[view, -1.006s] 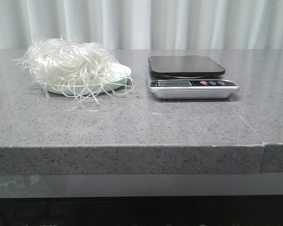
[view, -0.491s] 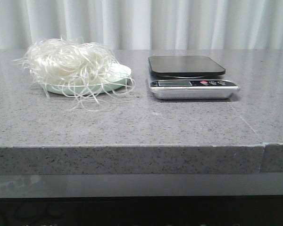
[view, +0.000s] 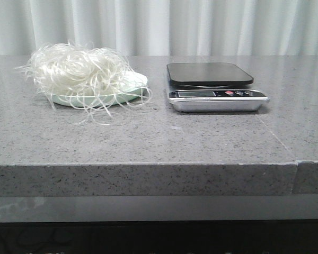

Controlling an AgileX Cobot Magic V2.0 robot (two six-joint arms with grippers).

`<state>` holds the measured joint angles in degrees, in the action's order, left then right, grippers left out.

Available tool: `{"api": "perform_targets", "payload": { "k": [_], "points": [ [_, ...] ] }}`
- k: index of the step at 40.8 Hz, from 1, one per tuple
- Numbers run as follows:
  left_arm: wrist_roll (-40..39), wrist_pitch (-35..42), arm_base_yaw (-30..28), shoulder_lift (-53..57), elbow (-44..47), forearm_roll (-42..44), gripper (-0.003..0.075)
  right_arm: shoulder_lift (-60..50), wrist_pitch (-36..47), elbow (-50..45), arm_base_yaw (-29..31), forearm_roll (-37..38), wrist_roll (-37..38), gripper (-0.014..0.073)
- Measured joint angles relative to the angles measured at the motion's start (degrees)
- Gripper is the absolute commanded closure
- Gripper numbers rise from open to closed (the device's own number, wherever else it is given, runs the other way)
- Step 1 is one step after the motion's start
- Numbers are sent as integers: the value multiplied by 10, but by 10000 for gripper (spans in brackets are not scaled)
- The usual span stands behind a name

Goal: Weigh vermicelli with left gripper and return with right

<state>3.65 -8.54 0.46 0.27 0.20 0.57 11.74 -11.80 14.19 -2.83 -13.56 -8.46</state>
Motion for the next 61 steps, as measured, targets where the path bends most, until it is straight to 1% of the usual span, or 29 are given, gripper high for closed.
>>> {"api": "perform_targets", "payload": {
  "k": [6, 10, 19, 22, 28, 33, 51, 61],
  "points": [
    [0, 0, 0, 0, 0, 0, 582, 0, 3, -2, 0, 1, 0, 437],
    [0, 0, 0, 0, 0, 0, 582, -4, 17, -21, 0, 2, 0, 437],
    [0, 0, 0, 0, 0, 0, 582, -42, 62, -129, 0, 9, 0, 437],
    [0, 0, 0, 0, 0, 0, 582, -63, 66, -152, 0, 10, 0, 437],
    [0, 0, 0, 0, 0, 0, 582, -115, 49, -158, 0, 47, 0, 437],
    [0, 0, 0, 0, 0, 0, 582, -123, 38, -158, 0, 67, 0, 437],
    [0, 0, 0, 0, 0, 0, 582, -124, 34, -158, 0, 46, 4, 437],
    [0, 0, 0, 0, 0, 0, 582, -124, 46, -158, 0, 46, 8, 437]
  ]
}}
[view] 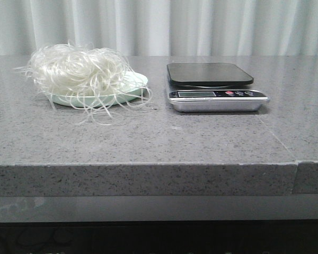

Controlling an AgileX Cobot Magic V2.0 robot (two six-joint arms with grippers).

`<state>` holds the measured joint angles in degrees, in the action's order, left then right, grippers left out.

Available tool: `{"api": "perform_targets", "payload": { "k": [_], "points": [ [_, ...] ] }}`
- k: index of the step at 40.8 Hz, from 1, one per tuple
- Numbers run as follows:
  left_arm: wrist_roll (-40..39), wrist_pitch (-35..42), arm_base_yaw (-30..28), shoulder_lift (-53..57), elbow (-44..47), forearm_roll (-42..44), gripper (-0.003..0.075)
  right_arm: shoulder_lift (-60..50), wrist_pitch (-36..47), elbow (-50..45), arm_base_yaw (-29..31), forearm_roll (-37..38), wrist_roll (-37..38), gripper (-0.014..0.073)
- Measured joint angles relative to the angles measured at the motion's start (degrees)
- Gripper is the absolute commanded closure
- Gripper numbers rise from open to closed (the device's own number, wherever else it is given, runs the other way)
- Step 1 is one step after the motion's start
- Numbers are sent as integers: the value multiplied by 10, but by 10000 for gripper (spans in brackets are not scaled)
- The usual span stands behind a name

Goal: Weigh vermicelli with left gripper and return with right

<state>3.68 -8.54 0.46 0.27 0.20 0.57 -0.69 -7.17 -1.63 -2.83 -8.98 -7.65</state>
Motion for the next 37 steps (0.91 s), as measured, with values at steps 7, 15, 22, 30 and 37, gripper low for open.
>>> {"api": "perform_targets", "payload": {
  "k": [7, 15, 22, 30, 37],
  "points": [
    [0, 0, 0, 0, 0, 0, 582, 0, 0, 0, 0, -1, 1, 437],
    [0, 0, 0, 0, 0, 0, 582, 0, -8, 0, 0, -1, 1, 437],
    [0, 0, 0, 0, 0, 0, 582, 0, -9, 0, 0, -1, 1, 437],
    [0, 0, 0, 0, 0, 0, 582, 0, -10, 0, 0, -1, 1, 437],
    [0, 0, 0, 0, 0, 0, 582, 0, -10, 0, 0, -1, 1, 437]
  ]
}}
